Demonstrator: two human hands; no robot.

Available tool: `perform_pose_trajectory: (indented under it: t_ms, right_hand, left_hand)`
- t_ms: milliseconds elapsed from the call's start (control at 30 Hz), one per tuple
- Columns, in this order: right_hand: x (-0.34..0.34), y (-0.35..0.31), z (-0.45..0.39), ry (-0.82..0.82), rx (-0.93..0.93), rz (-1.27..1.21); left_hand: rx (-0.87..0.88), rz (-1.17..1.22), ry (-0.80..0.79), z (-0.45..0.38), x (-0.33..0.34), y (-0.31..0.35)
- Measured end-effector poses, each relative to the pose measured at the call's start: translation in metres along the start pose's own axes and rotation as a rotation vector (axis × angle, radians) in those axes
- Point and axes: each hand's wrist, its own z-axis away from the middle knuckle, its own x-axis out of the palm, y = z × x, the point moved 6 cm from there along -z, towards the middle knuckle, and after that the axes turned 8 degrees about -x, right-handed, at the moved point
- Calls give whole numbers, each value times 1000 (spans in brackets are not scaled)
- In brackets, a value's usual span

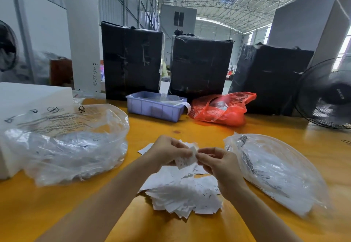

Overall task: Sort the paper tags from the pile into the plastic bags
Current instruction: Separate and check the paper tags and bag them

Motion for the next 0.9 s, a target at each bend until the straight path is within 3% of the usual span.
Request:
perform_pose_trajectory:
  t_ms: [100, 233, 467, 567, 633, 733, 833, 900]
  right_hand:
    - [6, 6, -4, 6, 114, -110]
    - [30, 5, -5, -128, 277, -138]
    - [46, -2, 0, -134, 245, -106]
    - [39, -1, 6, -159, 247, -31]
    - [24, -5, 11, -159, 240, 33]
    - [-9, -15, 21, -146, 211, 132]
    - [-42, -25, 36, -118, 209, 179]
    - [-60, -37, 49, -120, 174, 211]
  left_hand:
    - [-42, -82, -48, 4, -11, 6]
    - [-9, 4, 0, 10, -27, 11]
    - [-5, -51, 99, 22, -51, 4]
    - [70, -163, 309, 37, -98, 12]
    - [144, -311, 562, 51, -151, 17]
    - [-23, -621, 937, 63, -232, 7]
    - [-259, -986, 978, 56, -257, -16]
    - [-278, -1104, 946, 49, -257, -23]
